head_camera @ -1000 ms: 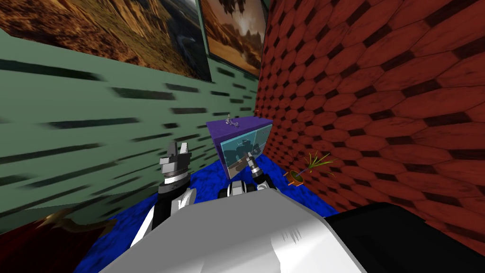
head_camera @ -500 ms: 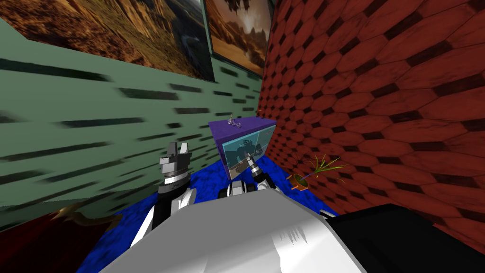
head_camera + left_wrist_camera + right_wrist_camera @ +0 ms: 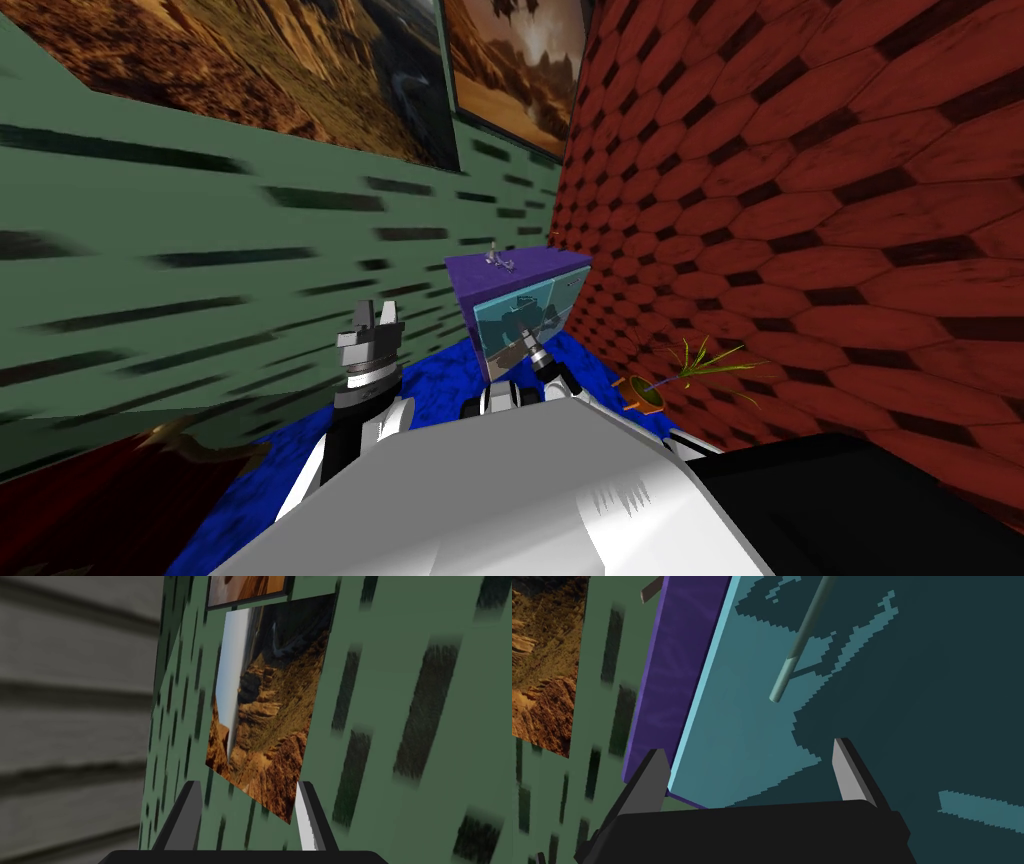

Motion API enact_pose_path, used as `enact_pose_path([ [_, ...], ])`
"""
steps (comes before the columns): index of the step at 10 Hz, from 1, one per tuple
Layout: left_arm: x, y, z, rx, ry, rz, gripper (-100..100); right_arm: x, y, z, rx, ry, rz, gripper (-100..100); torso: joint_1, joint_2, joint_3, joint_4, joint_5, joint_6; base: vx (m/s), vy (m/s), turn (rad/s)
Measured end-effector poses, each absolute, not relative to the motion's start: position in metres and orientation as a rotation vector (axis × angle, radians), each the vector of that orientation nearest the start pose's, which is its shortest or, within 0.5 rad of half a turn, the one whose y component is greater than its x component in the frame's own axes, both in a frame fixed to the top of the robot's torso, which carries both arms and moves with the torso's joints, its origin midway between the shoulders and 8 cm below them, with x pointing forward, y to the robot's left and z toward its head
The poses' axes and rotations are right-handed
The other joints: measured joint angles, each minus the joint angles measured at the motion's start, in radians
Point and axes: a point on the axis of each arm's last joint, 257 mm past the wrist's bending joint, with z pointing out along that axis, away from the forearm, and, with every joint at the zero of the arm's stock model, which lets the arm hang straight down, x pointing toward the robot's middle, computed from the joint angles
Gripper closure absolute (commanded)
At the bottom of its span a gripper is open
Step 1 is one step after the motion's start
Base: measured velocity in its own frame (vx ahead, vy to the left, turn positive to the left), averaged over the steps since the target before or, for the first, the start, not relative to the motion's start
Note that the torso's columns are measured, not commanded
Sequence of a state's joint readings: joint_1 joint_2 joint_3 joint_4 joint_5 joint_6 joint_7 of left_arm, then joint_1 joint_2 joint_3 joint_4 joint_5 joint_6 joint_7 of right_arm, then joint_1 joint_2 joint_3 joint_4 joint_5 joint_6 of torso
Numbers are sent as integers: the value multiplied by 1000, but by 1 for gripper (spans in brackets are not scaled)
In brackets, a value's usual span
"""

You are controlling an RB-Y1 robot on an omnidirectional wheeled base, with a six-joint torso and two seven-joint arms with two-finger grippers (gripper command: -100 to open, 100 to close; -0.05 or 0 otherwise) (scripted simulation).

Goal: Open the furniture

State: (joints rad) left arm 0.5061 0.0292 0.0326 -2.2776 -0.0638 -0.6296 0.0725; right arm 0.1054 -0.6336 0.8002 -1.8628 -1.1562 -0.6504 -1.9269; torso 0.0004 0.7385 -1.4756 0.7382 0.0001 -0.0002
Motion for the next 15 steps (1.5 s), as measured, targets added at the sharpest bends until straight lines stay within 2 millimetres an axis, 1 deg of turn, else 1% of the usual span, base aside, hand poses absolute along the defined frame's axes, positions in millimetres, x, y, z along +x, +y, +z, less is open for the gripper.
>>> enact_pose_path([
  [2, 321, 272, 44, -516, 579, -1329, 0, 409, -118, -197, -1371, 624, -1302, -100, 0, -2, -1, -1, 0, 0, 60, 9, 66],
  [7, 321, 272, 44, -516, 579, -1329, 0, 417, -125, -209, -1363, 693, -1202, -100, 0, 0, 0, 0, 0, 0, 34, 2, 51],
  [8, 321, 272, 44, -516, 579, -1329, 0, 417, -125, -209, -1362, 695, -1199, -100, 0, 1, 0, 0, 0, 0, 55, 61, -68],
  [9, 321, 272, 44, -516, 579, -1329, 0, 421, -128, -204, -1361, 691, -1197, -100, 3, -2, -1, 0, 1, 0, 35, 41, -21],
  [10, 321, 272, 44, -516, 579, -1329, 0, 421, -128, -203, -1362, 690, -1195, 100, 0, -1, -1, 0, 0, 0, 5, 7, 4],
  [11, 321, 272, 44, -516, 579, -1329, 0, 421, -128, -203, -1362, 690, -1195, 100, -2, 1, 0, 0, -1, 0, -39, -15, -167],
  [15, 321, 272, 44, -516, 579, -1329, 0, 393, -119, -200, -1375, 641, -1153, 100, 0, 1, 0, 0, 0, 0, -74, -40, -170],
])
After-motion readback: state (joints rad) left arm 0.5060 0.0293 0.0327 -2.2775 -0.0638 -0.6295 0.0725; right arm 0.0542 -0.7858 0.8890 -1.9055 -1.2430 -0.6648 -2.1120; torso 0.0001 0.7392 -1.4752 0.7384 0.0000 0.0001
